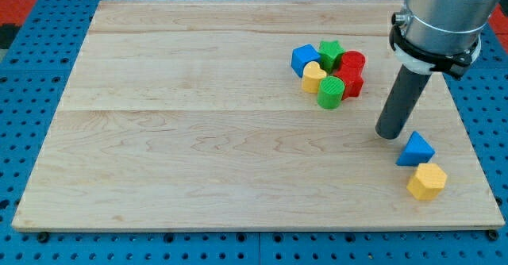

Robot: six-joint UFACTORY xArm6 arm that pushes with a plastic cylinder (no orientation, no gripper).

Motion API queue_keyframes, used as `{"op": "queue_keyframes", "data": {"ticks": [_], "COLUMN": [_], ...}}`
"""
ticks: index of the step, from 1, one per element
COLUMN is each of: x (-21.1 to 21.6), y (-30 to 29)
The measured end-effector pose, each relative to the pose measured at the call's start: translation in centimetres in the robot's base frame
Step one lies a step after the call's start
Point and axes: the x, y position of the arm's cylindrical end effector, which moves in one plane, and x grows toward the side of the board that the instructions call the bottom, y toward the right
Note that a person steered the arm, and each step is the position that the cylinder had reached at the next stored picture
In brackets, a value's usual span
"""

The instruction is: Slightly move the blue triangle to the top of the yellow hexagon

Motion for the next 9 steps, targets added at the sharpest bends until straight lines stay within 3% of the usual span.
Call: {"op": "queue_keyframes", "data": {"ticks": [9], "x": [1.9], "y": [0.6]}}
